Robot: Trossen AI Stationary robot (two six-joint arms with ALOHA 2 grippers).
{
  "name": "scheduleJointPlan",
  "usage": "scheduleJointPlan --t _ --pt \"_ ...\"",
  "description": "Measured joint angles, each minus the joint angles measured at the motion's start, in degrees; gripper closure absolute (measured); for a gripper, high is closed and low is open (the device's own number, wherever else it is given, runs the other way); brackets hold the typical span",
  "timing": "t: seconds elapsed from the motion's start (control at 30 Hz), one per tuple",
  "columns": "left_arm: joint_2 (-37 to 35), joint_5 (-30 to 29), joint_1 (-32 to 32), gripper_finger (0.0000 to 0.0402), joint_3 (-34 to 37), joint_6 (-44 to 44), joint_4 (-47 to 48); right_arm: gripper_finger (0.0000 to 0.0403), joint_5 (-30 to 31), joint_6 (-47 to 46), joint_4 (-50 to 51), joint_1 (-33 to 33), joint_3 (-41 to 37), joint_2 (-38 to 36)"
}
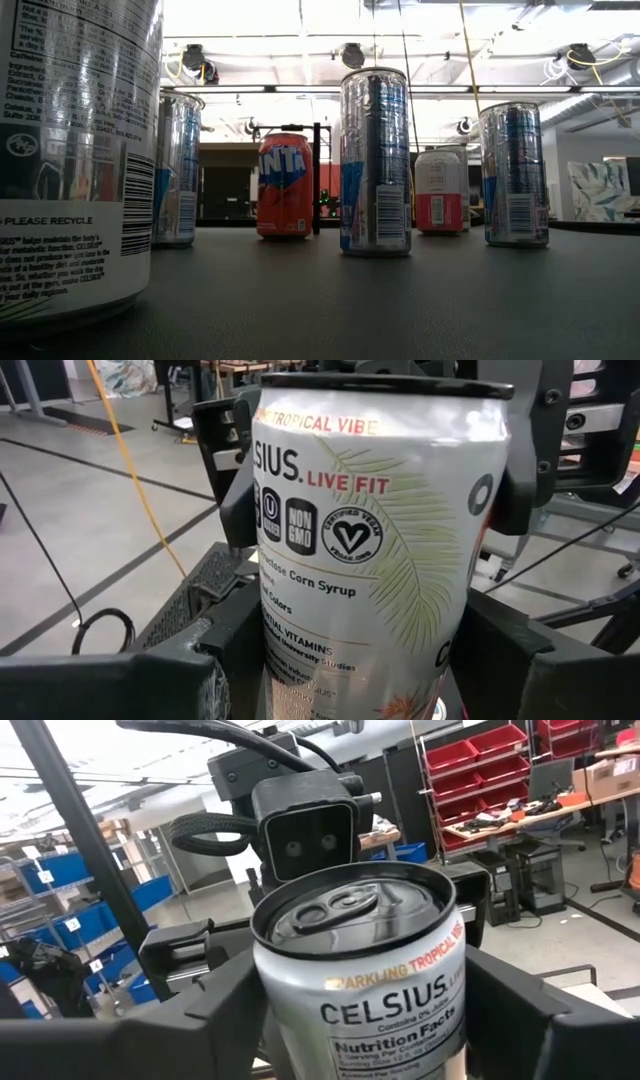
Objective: Place canned beverage on shelf
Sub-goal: Put the middle white yellow soda can on the shelf
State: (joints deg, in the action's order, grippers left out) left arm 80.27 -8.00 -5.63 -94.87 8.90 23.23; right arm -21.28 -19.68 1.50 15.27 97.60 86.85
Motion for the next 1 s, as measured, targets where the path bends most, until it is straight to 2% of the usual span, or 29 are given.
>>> scheduleJointPlan --t 0.27,0.5,0.6,1.0 --pt "0.00 -1.62 0.06 0.0156 0.00 1.96 0.01 0.0165 0.00 0.46 -0.15 0.02 0.00 0.01" --pt "-0.02 -0.11 0.00 0.0089 -0.12 4.13 -1.63 0.0166 0.07 0.68 -0.03 0.02 0.00 0.04" --pt "-0.15 0.05 -0.25 0.0074 -0.17 3.91 -2.73 0.0166 0.17 1.02 -0.17 0.02 -0.02 0.13" --pt "-0.44 12.82 -5.27 0.0078 -0.15 4.27 -3.35 0.0165 -0.41 0.76 -0.83 0.02 0.02 0.00"
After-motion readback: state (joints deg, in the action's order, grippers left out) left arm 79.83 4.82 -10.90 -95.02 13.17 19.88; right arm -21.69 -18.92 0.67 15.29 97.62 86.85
